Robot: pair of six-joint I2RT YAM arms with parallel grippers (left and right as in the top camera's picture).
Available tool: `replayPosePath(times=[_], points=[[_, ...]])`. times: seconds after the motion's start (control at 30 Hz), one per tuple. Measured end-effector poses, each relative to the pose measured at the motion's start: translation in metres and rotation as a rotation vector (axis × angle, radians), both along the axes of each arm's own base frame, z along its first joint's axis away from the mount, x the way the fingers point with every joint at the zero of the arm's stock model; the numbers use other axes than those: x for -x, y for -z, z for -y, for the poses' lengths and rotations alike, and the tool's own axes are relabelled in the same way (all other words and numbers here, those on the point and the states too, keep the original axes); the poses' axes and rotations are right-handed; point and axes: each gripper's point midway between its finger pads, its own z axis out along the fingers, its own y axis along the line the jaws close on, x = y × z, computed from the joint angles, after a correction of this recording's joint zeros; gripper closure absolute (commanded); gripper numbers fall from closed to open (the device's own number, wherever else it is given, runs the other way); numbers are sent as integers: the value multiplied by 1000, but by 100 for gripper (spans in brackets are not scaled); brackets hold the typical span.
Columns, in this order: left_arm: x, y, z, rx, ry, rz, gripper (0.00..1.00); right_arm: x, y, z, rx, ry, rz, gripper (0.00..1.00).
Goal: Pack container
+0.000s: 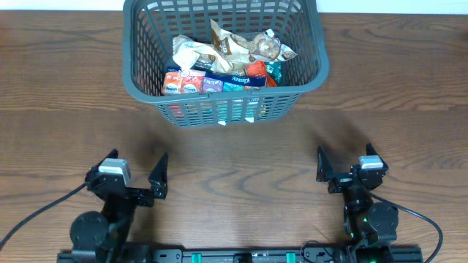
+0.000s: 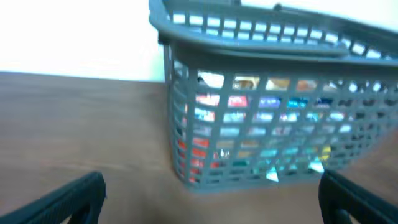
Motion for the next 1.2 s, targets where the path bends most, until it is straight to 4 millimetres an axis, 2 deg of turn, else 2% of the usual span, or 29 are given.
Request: replayPosePath(times=[0.1,0.3,1.2], points=[[-9,17,-2,17,-21,34,1,0,0,0,0,0,0,1],[-20,76,-3,27,-33,-65,1,0,0,0,-1,0,2,1],[-21,74,1,-243,13,1,1,0,-1,0,-1,-2,4,1]])
